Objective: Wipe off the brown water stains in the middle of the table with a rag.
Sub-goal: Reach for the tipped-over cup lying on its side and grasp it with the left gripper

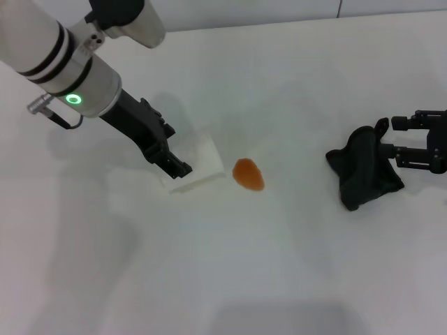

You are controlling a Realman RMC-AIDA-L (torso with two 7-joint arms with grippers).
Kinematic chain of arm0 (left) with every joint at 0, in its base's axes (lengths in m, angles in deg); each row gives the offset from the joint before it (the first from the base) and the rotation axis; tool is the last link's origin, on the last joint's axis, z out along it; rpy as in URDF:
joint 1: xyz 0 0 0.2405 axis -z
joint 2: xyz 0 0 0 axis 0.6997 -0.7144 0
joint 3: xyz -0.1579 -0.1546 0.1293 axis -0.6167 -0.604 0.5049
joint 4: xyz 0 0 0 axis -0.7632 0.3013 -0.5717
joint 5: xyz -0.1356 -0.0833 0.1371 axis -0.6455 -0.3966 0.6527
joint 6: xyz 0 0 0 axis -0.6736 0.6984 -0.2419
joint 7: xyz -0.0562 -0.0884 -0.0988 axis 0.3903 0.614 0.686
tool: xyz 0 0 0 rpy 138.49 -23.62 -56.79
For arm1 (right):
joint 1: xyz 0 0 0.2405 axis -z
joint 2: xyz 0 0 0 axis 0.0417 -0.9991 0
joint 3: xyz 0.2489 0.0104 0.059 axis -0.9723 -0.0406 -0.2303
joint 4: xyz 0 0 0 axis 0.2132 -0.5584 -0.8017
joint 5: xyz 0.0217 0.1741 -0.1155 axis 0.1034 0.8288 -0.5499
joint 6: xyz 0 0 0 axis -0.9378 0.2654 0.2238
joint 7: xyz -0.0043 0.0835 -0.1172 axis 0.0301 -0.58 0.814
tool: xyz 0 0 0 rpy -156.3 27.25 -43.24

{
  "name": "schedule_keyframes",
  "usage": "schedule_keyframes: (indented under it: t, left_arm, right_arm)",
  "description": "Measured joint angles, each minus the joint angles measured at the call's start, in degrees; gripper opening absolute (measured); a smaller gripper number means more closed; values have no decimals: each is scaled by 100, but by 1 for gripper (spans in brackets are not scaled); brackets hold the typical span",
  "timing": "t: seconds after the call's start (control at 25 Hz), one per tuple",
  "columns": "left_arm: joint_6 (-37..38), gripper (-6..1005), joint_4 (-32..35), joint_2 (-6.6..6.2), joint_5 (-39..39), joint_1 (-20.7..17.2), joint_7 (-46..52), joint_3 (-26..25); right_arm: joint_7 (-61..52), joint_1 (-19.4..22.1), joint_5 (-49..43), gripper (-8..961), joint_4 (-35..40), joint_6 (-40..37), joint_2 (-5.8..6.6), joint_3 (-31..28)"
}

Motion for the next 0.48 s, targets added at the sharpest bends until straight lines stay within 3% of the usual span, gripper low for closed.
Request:
schedule_keyframes:
  t: [0.48]
  left_arm:
    - [-130, 799, 172, 1, -41, -18, 6, 0]
  right_arm:
    - [0, -9, -1, 607, 0, 0, 0, 0]
